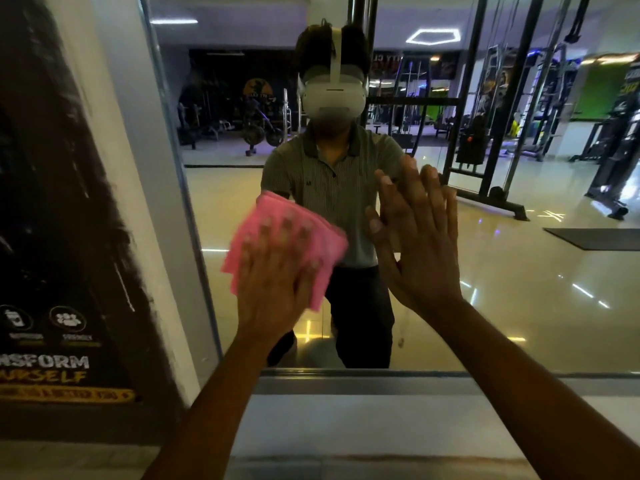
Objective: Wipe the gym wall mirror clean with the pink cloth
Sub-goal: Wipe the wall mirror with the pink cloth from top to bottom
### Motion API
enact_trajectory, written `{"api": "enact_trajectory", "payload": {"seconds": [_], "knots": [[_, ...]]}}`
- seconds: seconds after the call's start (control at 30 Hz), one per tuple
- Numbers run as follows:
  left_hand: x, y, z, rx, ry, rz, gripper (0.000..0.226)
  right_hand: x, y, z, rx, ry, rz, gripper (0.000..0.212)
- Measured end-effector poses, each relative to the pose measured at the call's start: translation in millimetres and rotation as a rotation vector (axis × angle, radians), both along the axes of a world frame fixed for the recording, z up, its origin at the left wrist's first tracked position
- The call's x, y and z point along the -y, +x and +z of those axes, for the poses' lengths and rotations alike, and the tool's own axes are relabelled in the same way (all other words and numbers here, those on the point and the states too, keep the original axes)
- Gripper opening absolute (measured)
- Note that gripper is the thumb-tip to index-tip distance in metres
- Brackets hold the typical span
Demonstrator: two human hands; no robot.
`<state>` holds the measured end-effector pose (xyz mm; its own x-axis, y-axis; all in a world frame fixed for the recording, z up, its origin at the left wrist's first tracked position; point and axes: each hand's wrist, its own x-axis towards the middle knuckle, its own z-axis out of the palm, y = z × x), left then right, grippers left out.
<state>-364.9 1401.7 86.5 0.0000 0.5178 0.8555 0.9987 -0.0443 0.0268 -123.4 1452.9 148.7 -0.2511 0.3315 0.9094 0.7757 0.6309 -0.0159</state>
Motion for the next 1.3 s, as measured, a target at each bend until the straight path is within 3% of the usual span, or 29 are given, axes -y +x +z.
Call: {"api": "enact_trajectory", "payload": {"seconds": [0.07, 0.1, 0.2, 0.23, 0.3, 0.37, 0.4, 0.5, 0.57, 0.63, 0.73, 0.8, 0.83, 0.87, 0.9, 0.93, 1.0, 1.03, 1.1, 1.17, 1.3], "knots": [[-14.2, 18.8, 30.1, 0.239, 0.134, 0.1, 0.069, -1.0, 19.0, -8.3, -0.094, -0.01, -0.011, 0.066], [-23.2, 32.6, 37.7, 0.206, 0.188, 0.1, 0.073, -3.8, 29.5, -13.2, -0.139, -0.024, -0.03, 0.067], [-35.6, 66.3, 8.2, -0.216, 0.063, -0.157, 0.09, -13.6, 63.8, -26.1, -0.221, -0.09, -0.085, 0.069], [-27.0, 63.8, -10.7, -0.273, -0.007, -0.162, 0.085, -16.0, 72.0, -29.9, -0.214, -0.096, -0.087, 0.068], [-16.3, 45.8, -23.3, -0.165, -0.018, -0.022, 0.069, -18.6, 83.9, -33.2, -0.183, -0.082, -0.064, 0.067], [-18.8, 52.2, 9.1, 0.142, 0.105, 0.097, 0.069, -21.7, 90.5, -32.4, -0.169, -0.06, -0.043, 0.066], [-30.0, 65.7, 28.7, 0.194, 0.15, 0.093, 0.07, -25.0, 92.6, -31.5, -0.167, -0.042, -0.046, 0.065], [-43.2, 110.0, 15.7, -0.107, 0.014, -0.035, 0.066, -33.3, 98.8, -28.8, -0.163, -0.015, -0.043, 0.063], [-54.4, 104.6, -17.0, 0.06, 0.128, -0.045, 0.066, -35.5, 101.4, -26.6, -0.154, -0.006, -0.04, 0.065], [-62.7, 100.1, -2.0, 0.157, 0.346, 0.085, 0.073, -37.0, 104.9, -24.1, -0.136, 0.008, -0.057, 0.066], [-69.5, 119.1, 31.9, 0.065, 0.126, -0.07, 0.073, -39.0, 102.9, -20.8, -0.165, -0.002, -0.053, 0.064], [-73.0, 131.6, 17.6, 0.091, 0.209, -0.023, 0.09, -38.5, 106.1, -21.7, -0.198, -0.001, -0.043, 0.06], [-76.0, 123.2, 12.3, 0.229, 0.182, -0.078, 0.097, -38.3, 109.4, -20.5, -0.204, -0.003, -0.056, 0.058], [-69.2, 114.5, 4.5, 0.228, 0.177, -0.073, 0.097, -39.1, 113.4, -18.0, -0.202, -0.011, -0.082, 0.058], [-55.8, 105.4, 2.7, 0.103, 0.135, 0.009, 0.091, -39.9, 118.3, -13.5, -0.198, -0.019, -0.121, 0.06], [-46.3, 102.6, 27.4, 0.012, 0.105, -0.047, 0.083, -41.4, 123.4, -7.6, -0.198, -0.031, -0.157, 0.064], [-47.6, 125.2, 88.4, 0.11, 0.163, -0.064, 0.073, -45.5, 131.5, 6.4, -0.217, -0.054, -0.161, 0.067], [-62.6, 148.7, 96.8, 0.06, 0.164, -0.099, 0.071, -47.8, 135.5, 12.5, -0.225, -0.065, -0.138, 0.067], [-66.3, 178.3, 69.3, -0.106, 0.024, -0.284, 0.07, -49.8, 150.0, 18.8, -0.255, -0.073, -0.083, 0.067], [-56.3, 175.1, 26.2, -0.217, -0.085, -0.23, 0.068, -50.0, 175.5, 15.8, -0.273, -0.071, -0.075, 0.067], [-70.2, 194.5, 79.6, 0.276, 0.203, 0.077, 0.066, -54.1, 228.0, -1.9, -0.257, -0.074, -0.088, 0.073]]}}
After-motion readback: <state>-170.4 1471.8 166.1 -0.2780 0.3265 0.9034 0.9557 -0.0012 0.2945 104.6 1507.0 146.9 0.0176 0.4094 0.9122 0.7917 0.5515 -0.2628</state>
